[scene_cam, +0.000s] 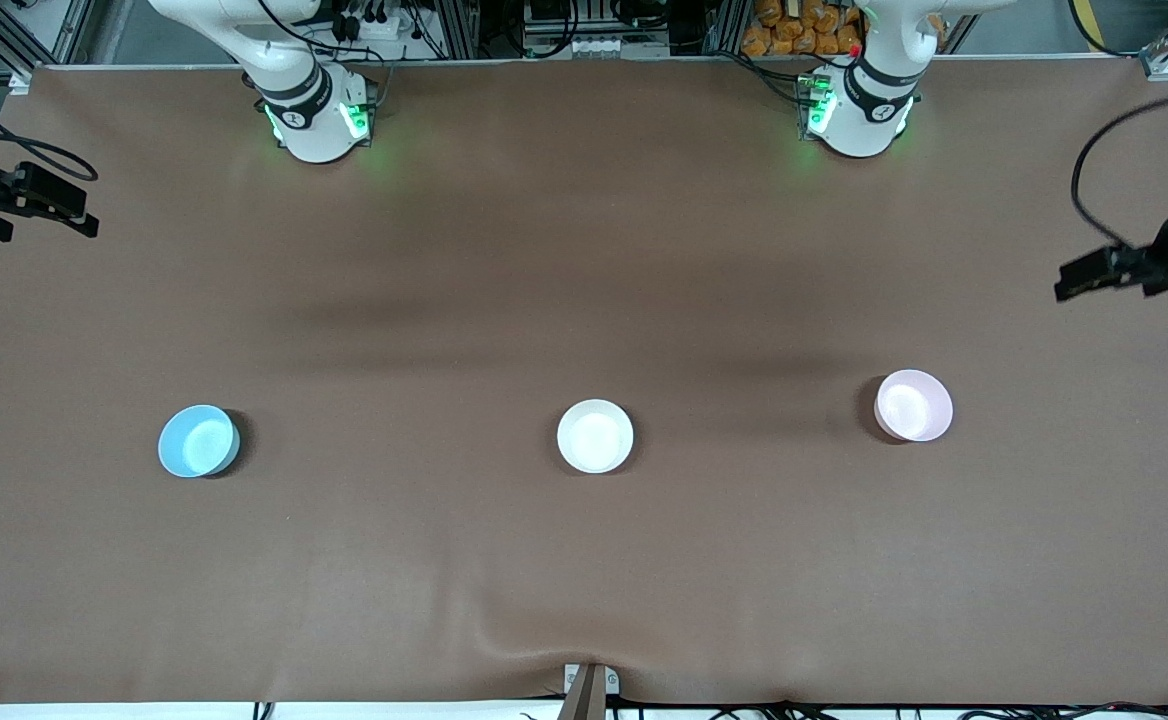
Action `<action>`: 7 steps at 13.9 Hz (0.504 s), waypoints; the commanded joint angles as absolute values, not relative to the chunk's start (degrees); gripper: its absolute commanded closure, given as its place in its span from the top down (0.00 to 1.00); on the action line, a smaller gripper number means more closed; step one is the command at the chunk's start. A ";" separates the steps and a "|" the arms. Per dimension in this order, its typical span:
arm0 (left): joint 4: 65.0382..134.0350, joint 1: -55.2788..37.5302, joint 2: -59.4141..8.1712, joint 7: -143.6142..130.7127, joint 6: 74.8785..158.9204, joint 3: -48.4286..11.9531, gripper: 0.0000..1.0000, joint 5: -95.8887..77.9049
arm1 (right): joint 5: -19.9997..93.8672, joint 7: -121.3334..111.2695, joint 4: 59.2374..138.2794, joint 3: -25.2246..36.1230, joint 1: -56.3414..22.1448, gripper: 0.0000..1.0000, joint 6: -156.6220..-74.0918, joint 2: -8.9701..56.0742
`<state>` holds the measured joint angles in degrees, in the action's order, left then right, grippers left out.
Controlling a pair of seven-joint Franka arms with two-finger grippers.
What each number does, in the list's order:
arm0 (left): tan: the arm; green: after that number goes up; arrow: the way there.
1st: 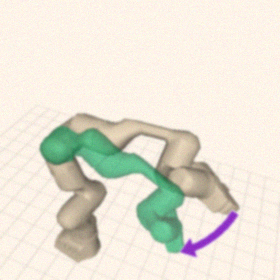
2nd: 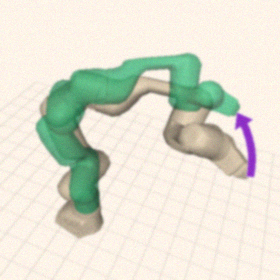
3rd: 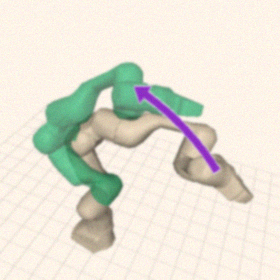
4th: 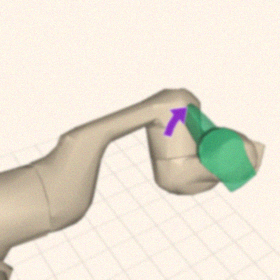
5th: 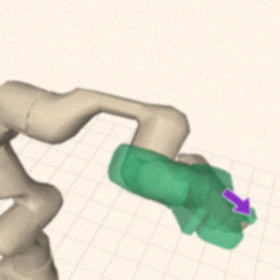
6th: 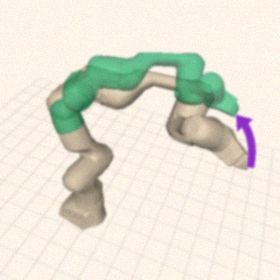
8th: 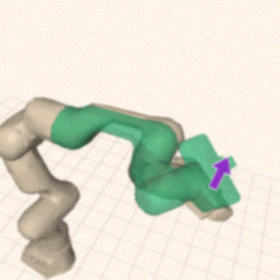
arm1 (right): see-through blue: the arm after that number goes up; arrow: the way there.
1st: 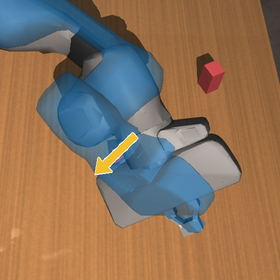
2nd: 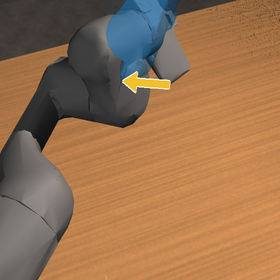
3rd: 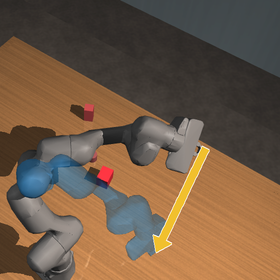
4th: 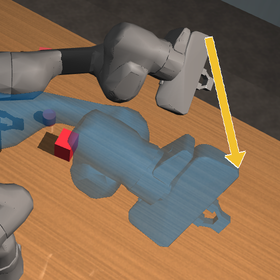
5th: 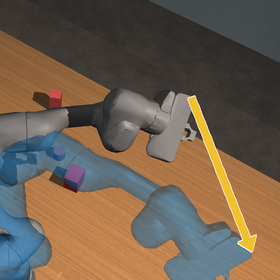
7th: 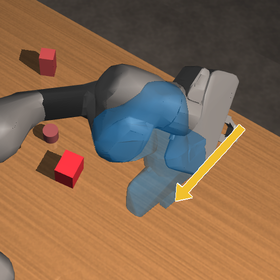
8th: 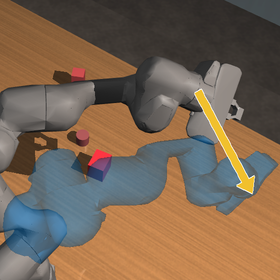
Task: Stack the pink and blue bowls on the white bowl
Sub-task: 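Move the left gripper down to the pink bowl rim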
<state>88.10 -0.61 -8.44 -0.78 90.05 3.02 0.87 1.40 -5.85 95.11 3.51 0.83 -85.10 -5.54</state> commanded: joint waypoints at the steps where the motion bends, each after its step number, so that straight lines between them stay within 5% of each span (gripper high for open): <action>1: 87.28 0.44 -12.03 0.53 92.97 2.99 1.00 1.93 | 0.53 -6.33 94.48 3.96 0.26 1.00 -84.73 -5.27; 7: 91.39 0.96 -20.03 1.49 105.09 2.90 1.00 1.76 | 0.44 -6.42 95.01 3.96 0.44 1.00 -84.11 -5.19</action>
<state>89.21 0.57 -18.91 0.44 100.78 3.04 0.88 1.40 -5.86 95.15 3.55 0.83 -84.72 -5.49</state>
